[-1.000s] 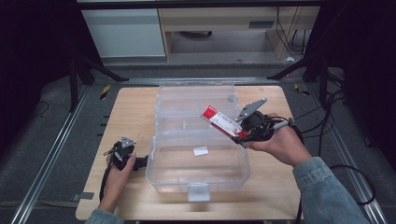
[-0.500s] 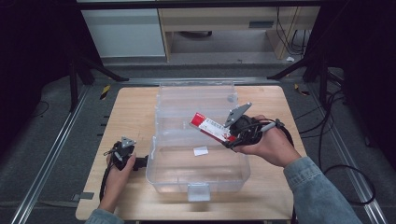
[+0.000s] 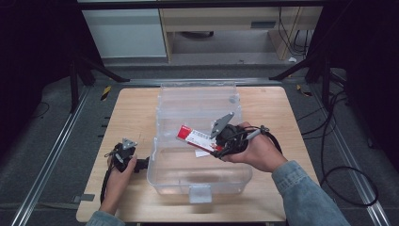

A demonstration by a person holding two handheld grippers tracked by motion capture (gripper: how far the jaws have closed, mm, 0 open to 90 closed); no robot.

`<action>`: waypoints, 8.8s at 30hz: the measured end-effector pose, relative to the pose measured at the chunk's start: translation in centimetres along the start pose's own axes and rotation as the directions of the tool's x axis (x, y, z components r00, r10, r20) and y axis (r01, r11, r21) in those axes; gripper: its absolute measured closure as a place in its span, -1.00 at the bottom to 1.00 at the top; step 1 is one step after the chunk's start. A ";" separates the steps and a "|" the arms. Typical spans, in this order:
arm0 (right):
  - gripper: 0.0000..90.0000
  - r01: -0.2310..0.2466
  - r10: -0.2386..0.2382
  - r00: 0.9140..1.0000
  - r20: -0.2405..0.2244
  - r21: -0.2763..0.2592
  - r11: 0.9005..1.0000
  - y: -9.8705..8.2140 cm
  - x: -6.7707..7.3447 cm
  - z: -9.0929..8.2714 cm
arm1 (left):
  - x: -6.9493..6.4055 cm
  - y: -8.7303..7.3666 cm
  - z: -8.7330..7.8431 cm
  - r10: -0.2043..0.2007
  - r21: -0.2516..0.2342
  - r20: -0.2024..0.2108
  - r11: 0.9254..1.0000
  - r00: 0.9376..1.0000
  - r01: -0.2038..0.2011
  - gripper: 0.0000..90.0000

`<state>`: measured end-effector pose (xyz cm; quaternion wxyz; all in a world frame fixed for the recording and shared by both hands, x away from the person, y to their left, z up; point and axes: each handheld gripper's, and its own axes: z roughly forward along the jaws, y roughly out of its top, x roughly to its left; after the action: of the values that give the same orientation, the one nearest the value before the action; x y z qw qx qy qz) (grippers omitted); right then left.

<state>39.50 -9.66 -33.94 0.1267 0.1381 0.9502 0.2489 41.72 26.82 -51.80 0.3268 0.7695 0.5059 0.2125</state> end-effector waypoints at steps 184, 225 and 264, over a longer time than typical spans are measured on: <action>0.09 0.235 -0.174 0.949 -0.264 0.223 0.946 3.5 3.9 13.8 | 0.1 0.0 0.0 0.005 0.002 0.007 1.000 1.000 -0.005 -1.00; -0.26 -0.101 0.114 0.983 0.142 -0.094 0.990 0.6 -3.4 -2.2 | -3.0 5.9 -13.2 0.233 -0.203 0.134 0.958 0.963 -0.204 -0.90; 0.02 -0.091 0.078 0.977 0.196 0.059 0.994 2.2 -11.2 1.0 | -10.1 6.0 -12.7 0.454 -0.138 0.314 0.891 0.834 -0.433 -0.16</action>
<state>50.64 -10.98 -31.75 0.2032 0.2060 0.9345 0.2072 33.24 19.56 -38.63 0.3739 0.8801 0.2434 0.1626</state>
